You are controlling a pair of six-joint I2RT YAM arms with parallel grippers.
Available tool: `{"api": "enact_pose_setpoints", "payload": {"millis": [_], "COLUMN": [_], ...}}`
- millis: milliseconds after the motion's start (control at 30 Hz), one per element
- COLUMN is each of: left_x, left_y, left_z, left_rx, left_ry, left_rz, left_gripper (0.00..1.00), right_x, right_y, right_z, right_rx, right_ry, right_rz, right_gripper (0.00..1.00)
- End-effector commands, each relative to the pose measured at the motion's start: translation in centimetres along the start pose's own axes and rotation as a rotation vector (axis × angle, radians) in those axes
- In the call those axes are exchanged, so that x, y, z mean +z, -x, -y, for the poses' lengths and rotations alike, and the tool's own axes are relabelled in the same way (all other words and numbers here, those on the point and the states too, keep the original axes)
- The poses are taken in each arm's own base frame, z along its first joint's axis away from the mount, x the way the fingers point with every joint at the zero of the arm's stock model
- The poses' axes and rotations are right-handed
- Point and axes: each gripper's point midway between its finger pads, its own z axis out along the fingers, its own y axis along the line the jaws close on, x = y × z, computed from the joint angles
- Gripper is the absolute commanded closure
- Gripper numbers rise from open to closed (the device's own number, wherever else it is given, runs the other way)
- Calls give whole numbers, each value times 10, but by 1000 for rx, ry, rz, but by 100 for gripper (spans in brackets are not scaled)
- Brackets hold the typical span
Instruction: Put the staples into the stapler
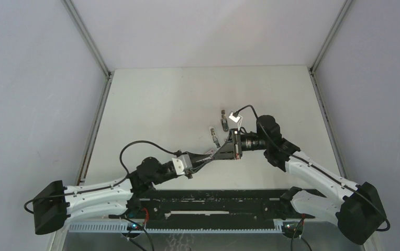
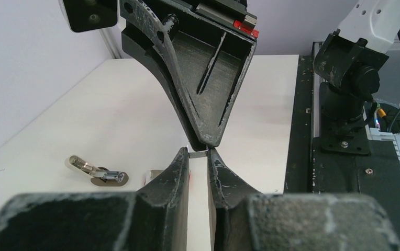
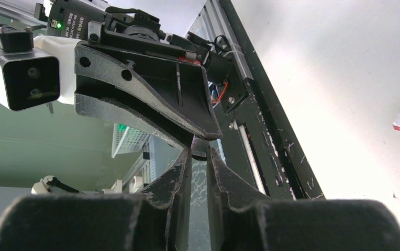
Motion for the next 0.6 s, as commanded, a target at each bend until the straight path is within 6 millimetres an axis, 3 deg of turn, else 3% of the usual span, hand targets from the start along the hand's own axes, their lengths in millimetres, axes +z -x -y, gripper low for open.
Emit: {"api": "enact_pose_setpoints", "payload": {"millis": [0, 167, 333, 433, 567], "left_x": [12, 9, -2, -11, -36], "left_y": [50, 38, 14, -8, -58], "left_z": [-11, -15, -22, -24, -29], "left_rx": [27, 10, -40, -104, -278], "left_ry": [28, 62, 131, 177, 307], "left_rz": [128, 96, 34, -41, -247], "left_gripper": [84, 86, 87, 87, 87], "right_x": [2, -1, -8, -14, -23], "right_y": [0, 4, 8, 13, 14], "right_z": [-5, -4, 2, 12, 37], "right_rx": [-35, -48, -58, -59, -47], "right_ry": [25, 4, -33, -82, -193], "right_rz": [-6, 20, 47, 74, 99], "right_gripper": [86, 73, 60, 58, 58]}}
